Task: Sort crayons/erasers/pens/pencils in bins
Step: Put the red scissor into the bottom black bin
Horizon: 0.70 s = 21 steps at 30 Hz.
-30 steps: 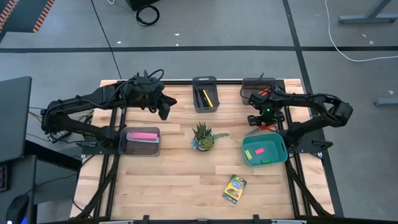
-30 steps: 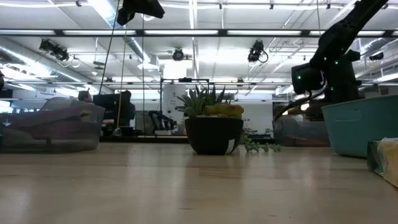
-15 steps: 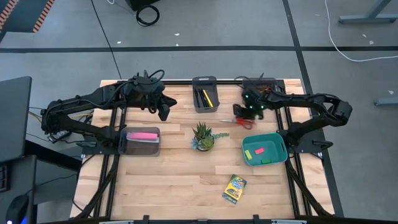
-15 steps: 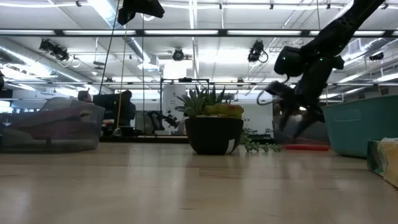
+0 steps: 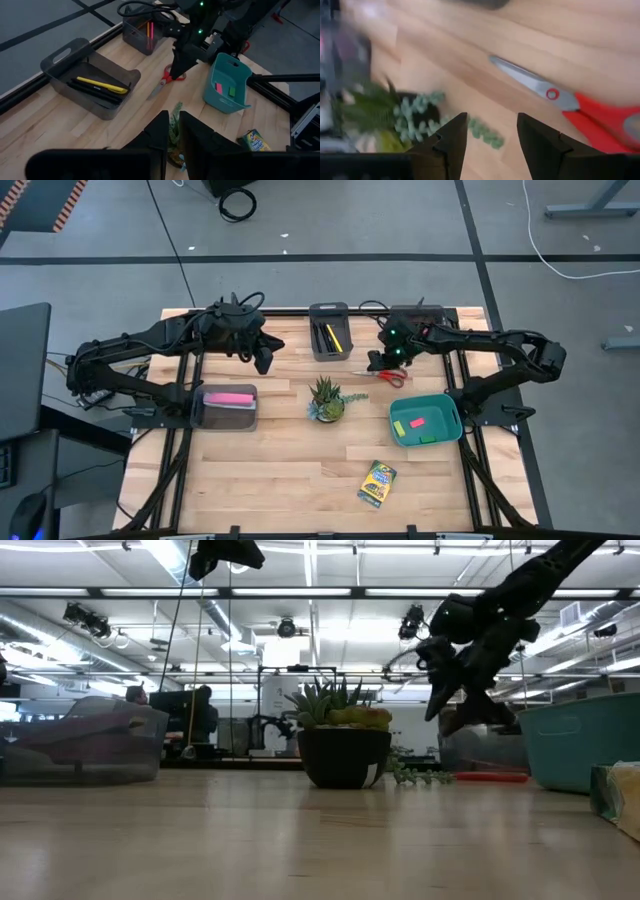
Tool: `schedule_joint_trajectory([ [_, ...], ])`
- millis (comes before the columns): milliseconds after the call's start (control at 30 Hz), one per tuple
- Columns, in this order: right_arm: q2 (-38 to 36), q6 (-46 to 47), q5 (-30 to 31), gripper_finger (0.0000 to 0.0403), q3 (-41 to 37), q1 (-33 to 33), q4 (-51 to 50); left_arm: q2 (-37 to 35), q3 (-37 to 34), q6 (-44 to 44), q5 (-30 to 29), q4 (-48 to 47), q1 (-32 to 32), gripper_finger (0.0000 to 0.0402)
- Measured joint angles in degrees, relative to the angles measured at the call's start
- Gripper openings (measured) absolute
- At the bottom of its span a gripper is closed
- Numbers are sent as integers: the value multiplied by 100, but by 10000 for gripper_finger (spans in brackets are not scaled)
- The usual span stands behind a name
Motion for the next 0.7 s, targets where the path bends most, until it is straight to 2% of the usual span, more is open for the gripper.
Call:
schedule_joint_trajectory([
  [167, -3, -2028, 15, 180, 529, 2, -921, 0, -1, 4, 0, 0, -1, 52],
  [367, -4, -3906, 602, 180, 1106, 2, -1788, 0, 0, 4, 0, 0, -1, 52],
  [467, -4, -4831, 675, 180, 1182, 2, -1951, 0, 0, 7, 0, 1, 1, 51],
  [700, -5, -6031, 677, 180, 1084, 2, -2110, 0, 0, 2, 0, 0, -1, 49],
])
